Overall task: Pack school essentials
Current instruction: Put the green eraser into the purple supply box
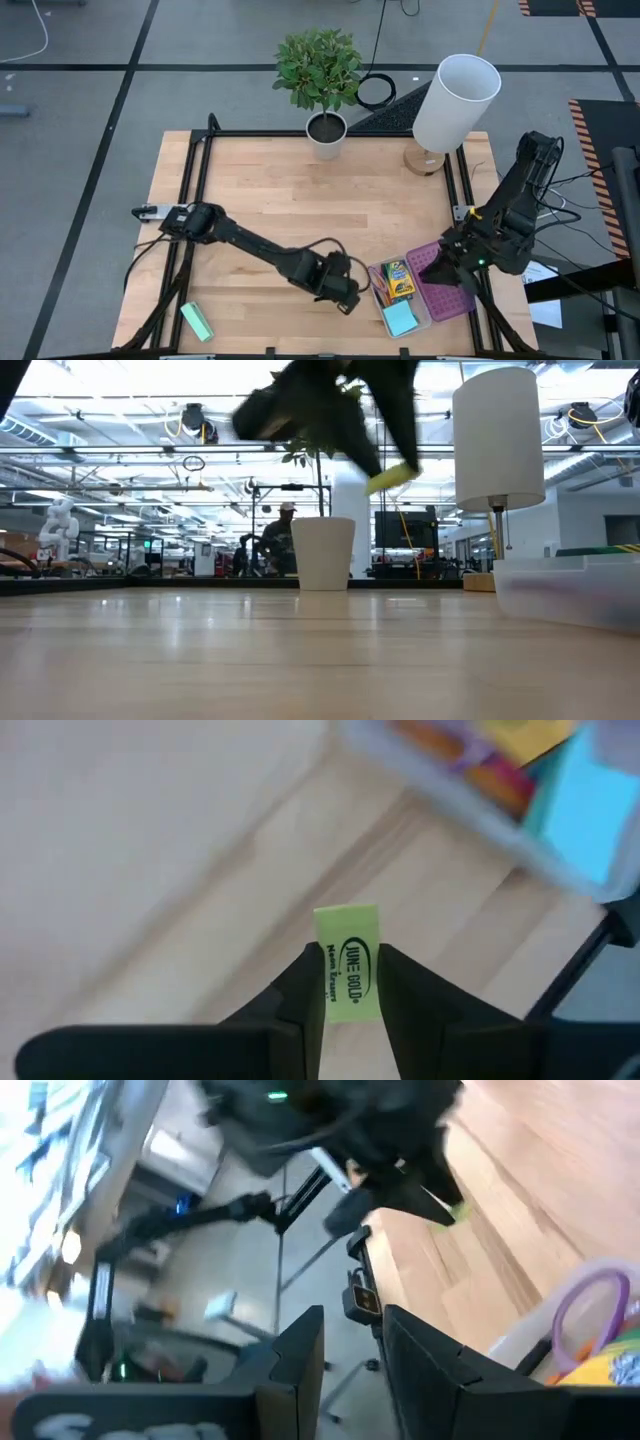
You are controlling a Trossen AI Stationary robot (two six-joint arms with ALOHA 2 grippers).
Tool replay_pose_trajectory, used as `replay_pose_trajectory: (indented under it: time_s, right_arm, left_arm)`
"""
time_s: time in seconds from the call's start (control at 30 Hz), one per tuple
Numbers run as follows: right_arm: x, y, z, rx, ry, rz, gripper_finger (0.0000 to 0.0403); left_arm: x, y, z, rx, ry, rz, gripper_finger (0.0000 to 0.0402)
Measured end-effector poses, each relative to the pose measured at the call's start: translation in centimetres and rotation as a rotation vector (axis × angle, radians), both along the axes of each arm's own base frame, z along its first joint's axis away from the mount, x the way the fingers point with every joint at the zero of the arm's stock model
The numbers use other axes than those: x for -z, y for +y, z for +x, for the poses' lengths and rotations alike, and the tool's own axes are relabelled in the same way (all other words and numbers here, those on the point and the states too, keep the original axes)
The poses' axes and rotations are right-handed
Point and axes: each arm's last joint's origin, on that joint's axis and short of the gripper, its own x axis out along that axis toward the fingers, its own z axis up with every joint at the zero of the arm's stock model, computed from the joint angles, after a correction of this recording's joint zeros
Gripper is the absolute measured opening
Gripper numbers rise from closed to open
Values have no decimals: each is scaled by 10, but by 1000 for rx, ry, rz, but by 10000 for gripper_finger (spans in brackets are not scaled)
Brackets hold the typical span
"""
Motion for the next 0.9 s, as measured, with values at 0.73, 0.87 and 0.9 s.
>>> replay_pose_trajectory:
  time_s: [0.73,0.87,0.9]
  right_arm:
    - [13,-30,48,502,195,532,169]
    - [21,-33,60,523,247,539,169]
    - [22,-33,62,533,250,534,169]
  left_arm:
    - [-83,55,33,645,-265,505,88]
    - [-84,65,37,724,-270,577,88]
    - [-84,67,38,738,-275,591,88]
